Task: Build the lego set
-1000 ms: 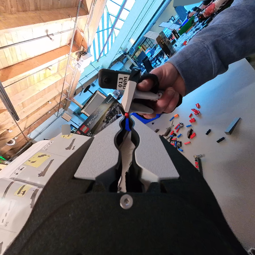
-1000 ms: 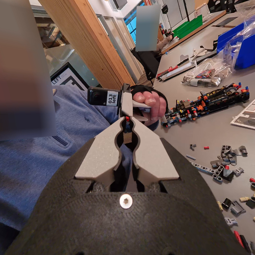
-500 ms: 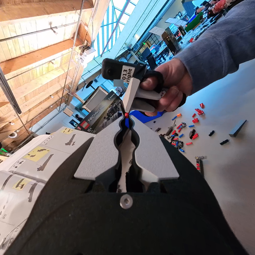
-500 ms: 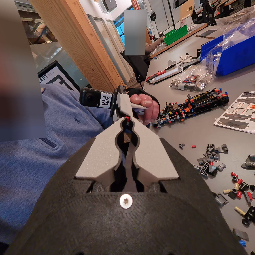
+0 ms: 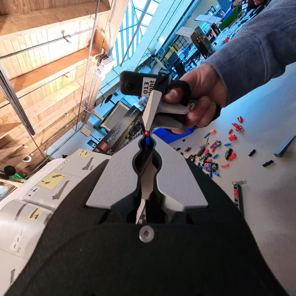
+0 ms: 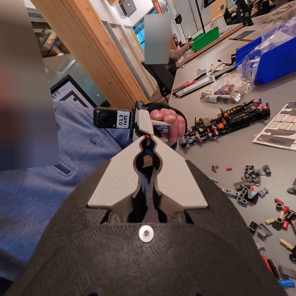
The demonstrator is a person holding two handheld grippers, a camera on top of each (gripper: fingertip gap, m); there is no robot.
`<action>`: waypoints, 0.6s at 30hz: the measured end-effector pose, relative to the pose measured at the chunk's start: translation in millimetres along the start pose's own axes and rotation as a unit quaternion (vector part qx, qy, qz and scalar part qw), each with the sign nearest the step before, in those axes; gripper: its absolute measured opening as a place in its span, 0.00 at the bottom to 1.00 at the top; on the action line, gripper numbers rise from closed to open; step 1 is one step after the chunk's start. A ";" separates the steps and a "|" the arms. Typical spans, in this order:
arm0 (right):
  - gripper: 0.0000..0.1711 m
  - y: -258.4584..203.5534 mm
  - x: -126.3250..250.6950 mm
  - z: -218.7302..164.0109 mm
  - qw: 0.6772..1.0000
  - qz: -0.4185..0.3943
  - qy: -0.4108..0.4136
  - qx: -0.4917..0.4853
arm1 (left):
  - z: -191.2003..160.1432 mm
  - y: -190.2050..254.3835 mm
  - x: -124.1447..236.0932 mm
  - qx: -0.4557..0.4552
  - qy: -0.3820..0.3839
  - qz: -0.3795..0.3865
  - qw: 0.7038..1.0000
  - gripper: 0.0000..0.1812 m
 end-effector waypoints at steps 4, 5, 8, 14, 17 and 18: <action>0.00 0.3 1.0 0.4 1.000 -0.012 0.008 0.008 | -0.9 -1.2 -1.7 0.011 0.000 0.000 1.000 0.00; 0.00 0.2 1.3 0.4 1.000 -0.015 0.009 0.009 | -1.1 -1.5 -2.2 0.013 -0.001 0.001 1.000 0.01; 0.00 0.4 1.7 -0.1 1.000 -0.016 0.012 0.010 | -1.2 -1.0 -2.7 0.016 -0.002 -0.002 1.000 0.02; 0.00 1.1 3.4 -0.8 1.000 -0.021 0.013 0.010 | -2.0 -0.9 -3.7 0.019 -0.004 -0.003 1.000 0.01; 0.00 1.8 7.8 -1.0 0.999 -0.032 0.014 0.014 | -4.0 0.0 -4.3 0.023 -0.010 -0.010 1.000 0.04; 0.00 2.2 10.0 -1.4 0.999 -0.040 0.012 0.015 | -5.1 0.3 -4.0 0.025 -0.014 -0.015 0.999 0.04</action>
Point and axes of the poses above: each gripper's, where its closed fingertips meet, x back along the fingers, z out of its top, y = z × x across the jaws, the point moved 8 cm from there along x, back along the fingers, and after that the axes turned 9 degrees about -y, right-handed, at the moved point
